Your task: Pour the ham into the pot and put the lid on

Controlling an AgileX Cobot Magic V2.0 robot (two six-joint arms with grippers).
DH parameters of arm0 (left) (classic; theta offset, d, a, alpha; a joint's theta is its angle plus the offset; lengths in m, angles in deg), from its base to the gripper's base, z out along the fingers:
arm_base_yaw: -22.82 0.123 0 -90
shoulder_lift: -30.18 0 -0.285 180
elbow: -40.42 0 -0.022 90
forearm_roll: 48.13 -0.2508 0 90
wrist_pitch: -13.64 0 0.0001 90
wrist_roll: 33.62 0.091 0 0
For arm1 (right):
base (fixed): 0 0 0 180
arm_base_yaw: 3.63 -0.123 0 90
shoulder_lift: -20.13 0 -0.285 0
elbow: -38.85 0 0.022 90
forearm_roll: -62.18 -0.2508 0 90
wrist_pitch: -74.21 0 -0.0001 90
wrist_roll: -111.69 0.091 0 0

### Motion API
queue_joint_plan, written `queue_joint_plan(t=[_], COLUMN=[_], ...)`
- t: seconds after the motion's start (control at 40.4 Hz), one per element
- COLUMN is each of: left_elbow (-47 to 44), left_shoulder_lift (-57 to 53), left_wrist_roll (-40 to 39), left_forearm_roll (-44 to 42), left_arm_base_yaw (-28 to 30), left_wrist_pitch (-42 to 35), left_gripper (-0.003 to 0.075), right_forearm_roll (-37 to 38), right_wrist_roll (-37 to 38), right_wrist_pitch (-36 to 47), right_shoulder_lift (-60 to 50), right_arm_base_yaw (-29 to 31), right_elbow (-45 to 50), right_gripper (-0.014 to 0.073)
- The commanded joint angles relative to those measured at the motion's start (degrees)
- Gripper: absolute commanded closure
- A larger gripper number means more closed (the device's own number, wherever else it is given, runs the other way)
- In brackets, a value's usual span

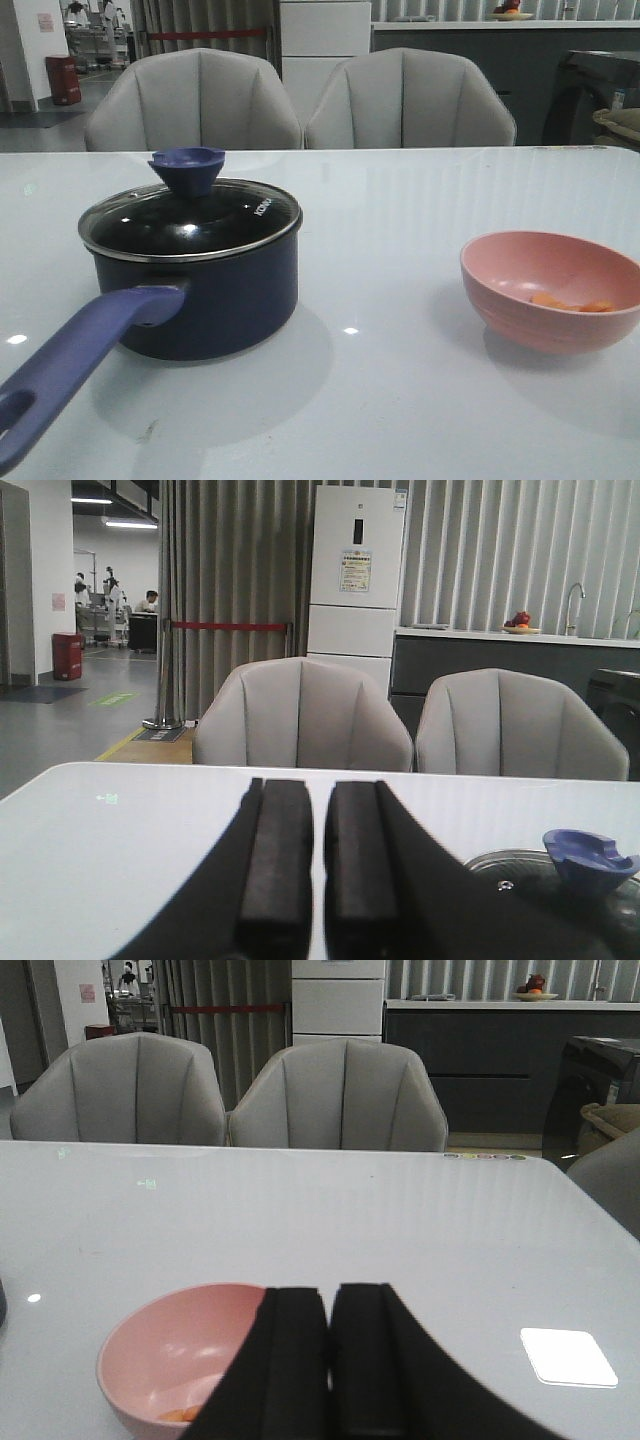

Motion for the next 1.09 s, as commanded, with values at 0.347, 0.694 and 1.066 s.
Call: queue_joint_plan(t=[0.347,0.694,1.066], left_elbow=[21.31,22.94,22.94], left_shoulder_lift=[14.76,21.36,21.36], left_wrist_roll=[-0.21,-0.21,-0.21], left_forearm_roll=[-1.01,-1.01,-3.66], left_arm_base_yaw=[0.08,0.08,0.08], left_wrist_pitch=[19.11,22.88,22.76], left_gripper=[0.0577,0.0577,0.0571], right_forearm_roll=[0.09,0.09,0.09], right_wrist_roll=[-0.39,-0.39,-0.39], right_wrist_pitch=[4.40,4.40,4.40], right_shoulder_lift=[-1.14,-1.14,-1.14], right_arm_base_yaw=[0.32,0.32,0.32], right_elbow=[0.59,0.59,0.59], right_gripper=[0.0444,0.0444,0.0444])
